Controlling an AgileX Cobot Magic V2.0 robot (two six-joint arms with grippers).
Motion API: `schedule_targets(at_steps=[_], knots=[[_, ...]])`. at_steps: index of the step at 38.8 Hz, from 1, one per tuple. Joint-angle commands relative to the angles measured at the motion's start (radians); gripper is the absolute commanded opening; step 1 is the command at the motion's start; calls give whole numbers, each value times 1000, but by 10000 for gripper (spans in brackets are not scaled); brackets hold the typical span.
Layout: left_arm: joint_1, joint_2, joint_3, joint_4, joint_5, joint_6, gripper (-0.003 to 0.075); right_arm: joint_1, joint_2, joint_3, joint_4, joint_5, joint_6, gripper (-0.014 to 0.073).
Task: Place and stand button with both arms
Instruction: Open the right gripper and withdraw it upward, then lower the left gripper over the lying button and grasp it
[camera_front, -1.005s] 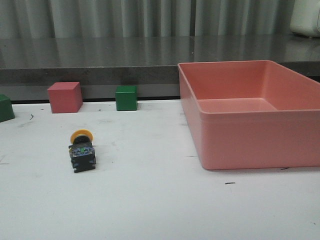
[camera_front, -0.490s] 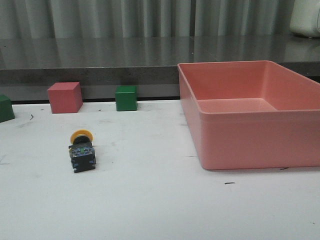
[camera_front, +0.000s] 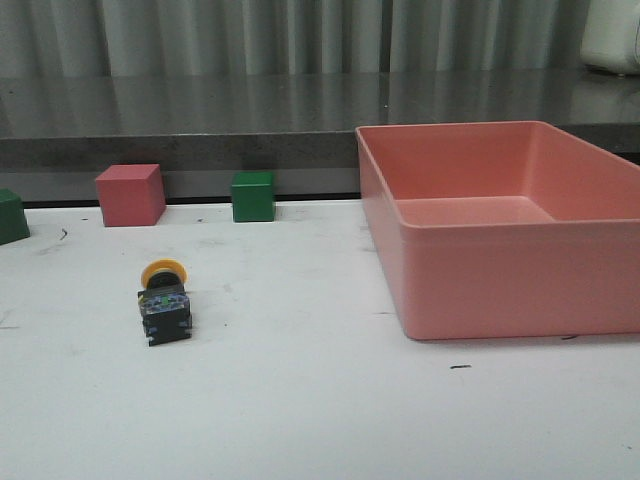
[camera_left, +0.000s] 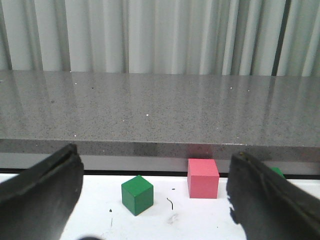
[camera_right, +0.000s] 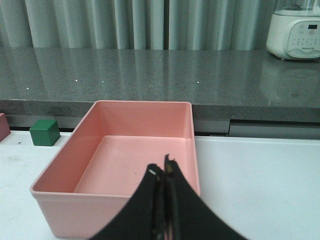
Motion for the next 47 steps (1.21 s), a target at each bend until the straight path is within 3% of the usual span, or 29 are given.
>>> schedule_targets(at_steps=[1,12,23,29,38,47], knots=[[-7,28,-41,-8,-124,-1,563,-4,10,-24,-13,-89,-6,-70],[-182,218,-136,-5,-110,-1,563,-4,10,-24,-13,-89,-6,-70],[-410,493,-286,-65,101,-1,563,-4,10,-24,-13,-89,-6,-70],[-440,693,-428,-143,249,-1,557,-4,10,-24,-13,-89,-6,-70],[-444,973,-646,-219,457,-1,456,-4,10,-24,-13,-89,-6,-70],[-444,1214,-862,-220,726,-149,441,-4,10,-24,-13,-89,-6,-70]])
